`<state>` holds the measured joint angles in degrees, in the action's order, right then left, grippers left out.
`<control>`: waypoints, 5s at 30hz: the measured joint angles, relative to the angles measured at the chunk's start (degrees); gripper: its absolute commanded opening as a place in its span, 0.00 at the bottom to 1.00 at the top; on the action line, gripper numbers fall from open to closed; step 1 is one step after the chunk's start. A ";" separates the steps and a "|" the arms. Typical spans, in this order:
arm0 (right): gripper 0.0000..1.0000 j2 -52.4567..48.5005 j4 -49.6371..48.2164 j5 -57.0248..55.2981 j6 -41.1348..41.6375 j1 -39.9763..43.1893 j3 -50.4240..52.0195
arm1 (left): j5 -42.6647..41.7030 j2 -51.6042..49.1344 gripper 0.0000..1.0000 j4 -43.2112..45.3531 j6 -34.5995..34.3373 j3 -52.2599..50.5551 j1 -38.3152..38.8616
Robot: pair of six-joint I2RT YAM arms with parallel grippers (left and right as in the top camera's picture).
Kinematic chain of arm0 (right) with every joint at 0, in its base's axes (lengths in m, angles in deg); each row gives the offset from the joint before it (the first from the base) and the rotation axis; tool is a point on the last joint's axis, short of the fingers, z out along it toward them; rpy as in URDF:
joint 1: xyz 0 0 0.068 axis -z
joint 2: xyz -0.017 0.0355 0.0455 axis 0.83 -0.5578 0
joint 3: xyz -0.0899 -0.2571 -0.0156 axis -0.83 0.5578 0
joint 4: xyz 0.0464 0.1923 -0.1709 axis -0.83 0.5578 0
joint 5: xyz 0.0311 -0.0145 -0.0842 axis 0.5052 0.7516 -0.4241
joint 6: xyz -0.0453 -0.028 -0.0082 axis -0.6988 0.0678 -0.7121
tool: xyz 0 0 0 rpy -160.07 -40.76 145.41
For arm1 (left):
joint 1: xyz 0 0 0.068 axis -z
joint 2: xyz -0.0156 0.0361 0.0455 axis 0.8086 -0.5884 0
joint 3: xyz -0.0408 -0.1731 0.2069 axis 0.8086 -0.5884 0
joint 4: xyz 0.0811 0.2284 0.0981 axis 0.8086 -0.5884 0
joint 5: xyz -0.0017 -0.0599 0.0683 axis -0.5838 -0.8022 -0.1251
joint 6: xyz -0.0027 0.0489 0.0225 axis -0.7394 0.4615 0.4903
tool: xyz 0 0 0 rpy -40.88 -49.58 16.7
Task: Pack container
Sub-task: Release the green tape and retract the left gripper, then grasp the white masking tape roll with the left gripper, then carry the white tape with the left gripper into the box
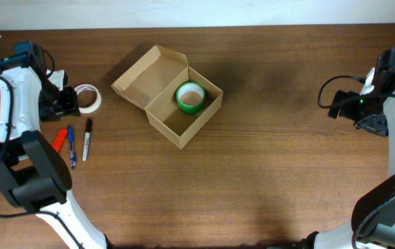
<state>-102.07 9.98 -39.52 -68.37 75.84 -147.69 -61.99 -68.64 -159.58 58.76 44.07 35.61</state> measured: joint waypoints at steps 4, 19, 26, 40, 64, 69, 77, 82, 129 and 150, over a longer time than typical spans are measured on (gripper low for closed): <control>0.99 0.00 0.00 0.00 0.00 0.00 0.00 | -0.17 -1.20 0.51 5.03 -1.60 -0.02 0.00; 0.99 0.00 0.00 0.00 -0.02 0.00 0.00 | -0.42 -4.07 0.50 13.81 -9.05 -0.02 0.98; 0.99 0.00 0.00 0.00 -0.04 0.00 0.00 | -0.42 -8.17 0.50 14.99 -9.25 -0.04 0.98; 0.99 0.00 0.00 0.00 0.00 0.00 0.00 | -0.55 -11.93 0.33 16.74 -9.66 -0.04 0.98; 0.99 0.00 0.00 0.00 0.00 0.00 0.00 | -0.79 -14.43 0.02 -9.42 -9.92 23.80 0.98; 0.99 0.00 0.00 0.00 -0.02 0.00 0.00 | -1.11 -14.40 0.02 -23.21 -10.27 44.17 1.49; 0.99 0.00 0.00 0.00 -0.02 0.00 0.00 | -3.30 -9.68 0.02 -24.79 -13.09 57.79 14.64; 0.99 0.00 0.00 0.02 -0.02 0.00 0.00 | 1.51 -8.55 0.02 -24.87 -14.27 58.01 31.54; 0.99 0.00 0.00 0.00 0.00 0.00 0.00 | 6.10 -30.18 0.02 -17.75 -17.99 48.63 41.64; 0.99 0.00 0.00 0.00 0.02 0.00 0.00 | 6.10 -31.93 0.29 -18.29 -17.99 48.81 41.64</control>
<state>-102.07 9.98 -39.52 -68.35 75.84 -147.69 -55.90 -100.58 -177.87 40.77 92.88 77.25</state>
